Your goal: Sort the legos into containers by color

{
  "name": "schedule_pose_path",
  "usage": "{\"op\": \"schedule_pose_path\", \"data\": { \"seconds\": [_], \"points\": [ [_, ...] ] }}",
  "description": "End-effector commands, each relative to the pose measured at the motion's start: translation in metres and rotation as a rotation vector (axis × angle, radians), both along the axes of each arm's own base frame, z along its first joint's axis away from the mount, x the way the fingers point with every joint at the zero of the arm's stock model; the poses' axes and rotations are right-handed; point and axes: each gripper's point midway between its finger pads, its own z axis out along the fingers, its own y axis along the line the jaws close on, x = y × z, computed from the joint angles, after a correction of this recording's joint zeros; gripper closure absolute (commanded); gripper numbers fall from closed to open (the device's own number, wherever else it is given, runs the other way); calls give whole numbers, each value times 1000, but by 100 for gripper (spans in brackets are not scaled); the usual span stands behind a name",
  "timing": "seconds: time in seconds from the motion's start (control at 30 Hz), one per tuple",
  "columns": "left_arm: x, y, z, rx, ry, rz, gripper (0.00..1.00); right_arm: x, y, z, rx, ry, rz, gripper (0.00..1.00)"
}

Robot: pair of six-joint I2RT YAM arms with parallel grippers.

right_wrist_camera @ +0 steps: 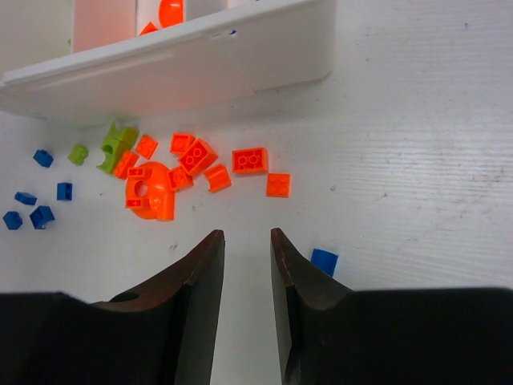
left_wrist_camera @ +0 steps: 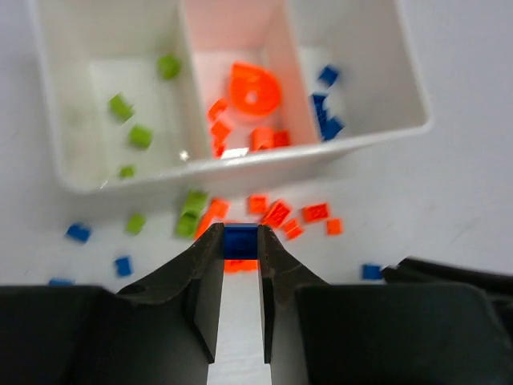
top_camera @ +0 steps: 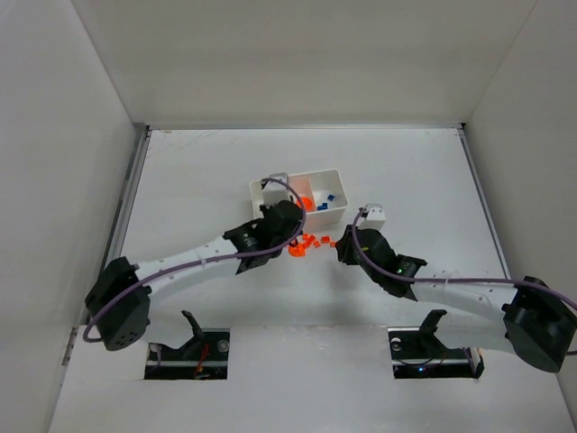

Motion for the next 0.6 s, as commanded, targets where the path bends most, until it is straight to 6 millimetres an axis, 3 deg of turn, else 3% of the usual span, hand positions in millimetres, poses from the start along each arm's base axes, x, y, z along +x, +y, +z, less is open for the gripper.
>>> {"op": "schedule_pose_path", "data": {
  "seconds": [0.0,0.17,0.3,0.47,0.57],
  "points": [
    [36,-50,39,-81,-96,-98,88,2,-9,6,20,-10,-53,64],
    [76,-94,45,-114,-107,-142,87,4,-16,13,8,-38,-75,64],
    [104,-119,37,-136,-83,-160,87,3,-22,19,24,-60,-85,64],
    [133,-134,15,-113,-54,-149,84,0,-22,23,53,-70,-85,63],
    [142,-136,7,-116,-43,-133,76,-1,-20,18,32,-62,-67,63]
  ]
}}
